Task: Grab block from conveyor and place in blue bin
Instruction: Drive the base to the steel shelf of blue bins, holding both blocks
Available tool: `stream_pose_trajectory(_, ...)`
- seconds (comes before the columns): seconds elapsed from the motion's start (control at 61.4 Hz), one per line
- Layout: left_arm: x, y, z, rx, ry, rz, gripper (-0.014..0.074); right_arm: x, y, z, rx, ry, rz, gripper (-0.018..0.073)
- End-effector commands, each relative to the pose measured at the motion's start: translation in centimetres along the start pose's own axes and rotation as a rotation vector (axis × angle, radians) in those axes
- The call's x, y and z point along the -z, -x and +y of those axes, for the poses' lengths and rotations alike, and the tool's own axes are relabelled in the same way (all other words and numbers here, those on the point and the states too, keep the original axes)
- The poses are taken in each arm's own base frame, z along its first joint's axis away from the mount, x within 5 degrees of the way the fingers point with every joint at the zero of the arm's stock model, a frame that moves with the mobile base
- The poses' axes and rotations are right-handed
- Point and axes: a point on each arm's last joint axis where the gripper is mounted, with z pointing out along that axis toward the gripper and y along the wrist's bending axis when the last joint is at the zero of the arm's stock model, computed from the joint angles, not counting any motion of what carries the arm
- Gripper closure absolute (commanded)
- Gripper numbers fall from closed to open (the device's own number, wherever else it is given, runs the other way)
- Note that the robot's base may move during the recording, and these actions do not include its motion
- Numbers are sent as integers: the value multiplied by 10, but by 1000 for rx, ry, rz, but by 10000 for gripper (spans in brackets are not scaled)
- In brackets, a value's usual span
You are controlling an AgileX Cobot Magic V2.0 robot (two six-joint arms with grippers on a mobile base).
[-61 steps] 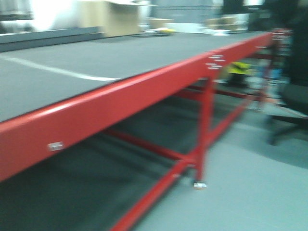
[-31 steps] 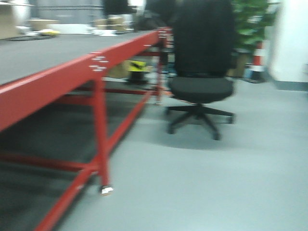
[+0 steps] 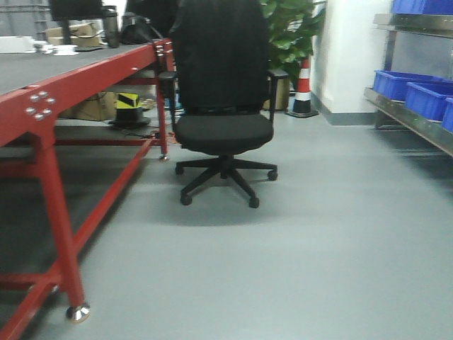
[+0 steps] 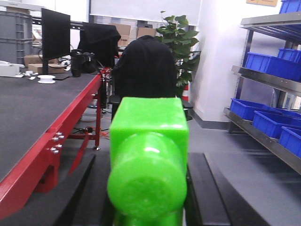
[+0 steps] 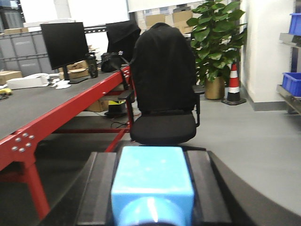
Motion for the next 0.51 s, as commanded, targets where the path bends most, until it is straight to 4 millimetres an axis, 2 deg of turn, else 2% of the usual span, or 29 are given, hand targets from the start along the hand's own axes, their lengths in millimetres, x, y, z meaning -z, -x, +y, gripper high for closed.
stream_pose_trajectory(0.0,1,2,0,5,-5,-22,707,1,4,1,10,3,-32,721)
stream_pose_trajectory(0.489,1,2,0,5,-5,-22,707,1,4,1,10,3,-32,721)
